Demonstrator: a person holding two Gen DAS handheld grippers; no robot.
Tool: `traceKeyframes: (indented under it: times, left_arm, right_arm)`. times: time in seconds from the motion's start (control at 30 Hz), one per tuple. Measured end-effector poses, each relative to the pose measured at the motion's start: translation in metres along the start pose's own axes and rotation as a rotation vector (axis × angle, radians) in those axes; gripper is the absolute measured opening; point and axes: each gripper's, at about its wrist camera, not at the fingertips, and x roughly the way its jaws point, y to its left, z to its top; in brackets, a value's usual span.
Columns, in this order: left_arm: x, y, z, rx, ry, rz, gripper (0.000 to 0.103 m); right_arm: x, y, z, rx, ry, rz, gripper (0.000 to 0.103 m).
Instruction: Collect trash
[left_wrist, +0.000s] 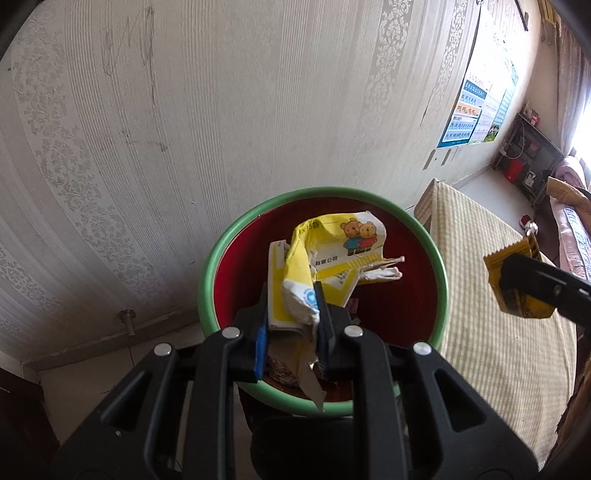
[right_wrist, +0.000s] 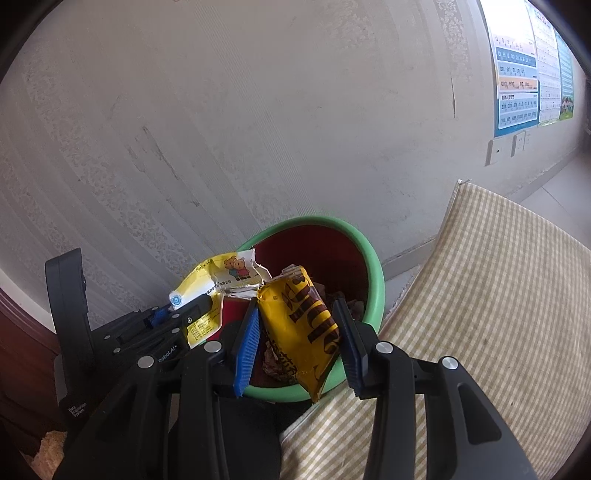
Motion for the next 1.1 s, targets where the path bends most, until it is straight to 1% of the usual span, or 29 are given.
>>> traceKeyframes:
  times: [0.37,0.6,0.63,0.67,0.73,0.77,0.8,0.87,0.93,1.03,1.1]
  left_arm:
    - [0.013,0.0,0.008,0.013,0.014,0.004,0.02]
    - [0.021,0.002,0.009,0.012,0.027,0.017,0.022]
    - [0.022,0.002,0.009,0.007,0.027,0.022,0.023]
    - [0.022,0.003,0.009,0.003,0.027,0.023,0.028]
    - [0.02,0.005,0.009,-0.006,0.014,0.035,0.043]
    - [0.018,0.006,0.009,-0.009,0.006,0.039,0.052]
    - [0.016,0.006,0.008,-0.013,-0.002,0.042,0.056]
    - [0.01,0.006,0.009,-0.019,-0.012,0.046,0.059]
    - [0.002,0.002,0.01,-0.021,-0.031,0.041,0.063]
    - [-0.017,-0.011,0.012,-0.008,-0.079,0.024,0.069]
    - [-0.032,-0.023,0.014,0.002,-0.123,0.01,0.078]
  right_arm:
    - [0.014,0.003,0.006,0.01,0.019,0.014,0.04]
    - [0.02,0.006,0.009,0.018,0.028,0.027,0.04]
    - [0.021,0.006,0.009,0.019,0.029,0.036,0.045]
    - [0.022,0.006,0.01,0.018,0.035,0.047,0.049]
    - [0.022,0.004,0.01,0.018,0.025,0.048,0.063]
    - [0.021,0.003,0.01,0.019,0.019,0.051,0.064]
    - [0.019,0.002,0.01,0.021,0.015,0.053,0.064]
    - [0.012,-0.001,0.009,0.031,-0.001,0.051,0.067]
    - [0.002,-0.005,0.006,0.033,-0.027,0.036,0.072]
    - [-0.025,-0.013,-0.003,0.029,-0.086,-0.004,0.075]
    - [-0.049,-0.017,-0.01,0.024,-0.134,-0.036,0.079]
